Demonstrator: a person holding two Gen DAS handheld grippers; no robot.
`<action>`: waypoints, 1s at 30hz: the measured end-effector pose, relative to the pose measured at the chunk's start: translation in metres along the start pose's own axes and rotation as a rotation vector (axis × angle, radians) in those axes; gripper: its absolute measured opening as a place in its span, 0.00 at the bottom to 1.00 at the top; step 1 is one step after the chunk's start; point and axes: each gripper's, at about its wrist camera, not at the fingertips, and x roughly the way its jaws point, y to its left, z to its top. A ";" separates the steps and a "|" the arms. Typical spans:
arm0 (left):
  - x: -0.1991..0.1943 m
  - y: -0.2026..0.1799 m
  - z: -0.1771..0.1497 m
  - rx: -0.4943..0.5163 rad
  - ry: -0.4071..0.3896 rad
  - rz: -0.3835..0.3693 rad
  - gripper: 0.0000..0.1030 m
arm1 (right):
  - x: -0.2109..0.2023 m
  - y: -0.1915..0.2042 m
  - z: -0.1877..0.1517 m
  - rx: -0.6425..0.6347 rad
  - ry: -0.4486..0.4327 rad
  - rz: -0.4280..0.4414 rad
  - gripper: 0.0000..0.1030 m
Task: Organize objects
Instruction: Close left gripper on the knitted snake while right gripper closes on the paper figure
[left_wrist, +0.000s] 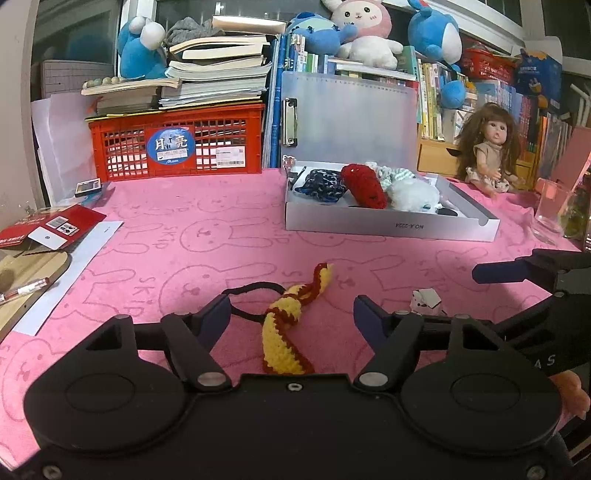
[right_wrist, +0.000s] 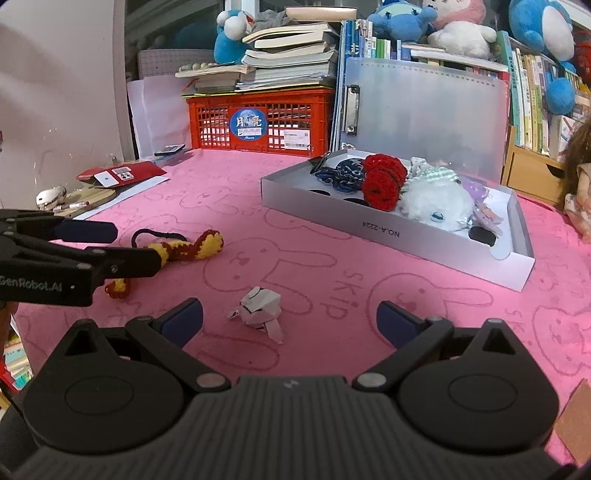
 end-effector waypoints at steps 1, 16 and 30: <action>0.001 -0.001 0.000 0.001 0.001 0.000 0.68 | 0.000 0.001 0.000 -0.003 0.001 -0.001 1.00; 0.013 -0.003 0.000 -0.002 0.017 -0.011 0.62 | -0.003 0.002 -0.003 -0.010 -0.029 0.014 1.00; 0.024 -0.001 0.002 -0.029 0.031 -0.011 0.52 | -0.003 0.013 -0.003 -0.063 -0.016 0.044 0.76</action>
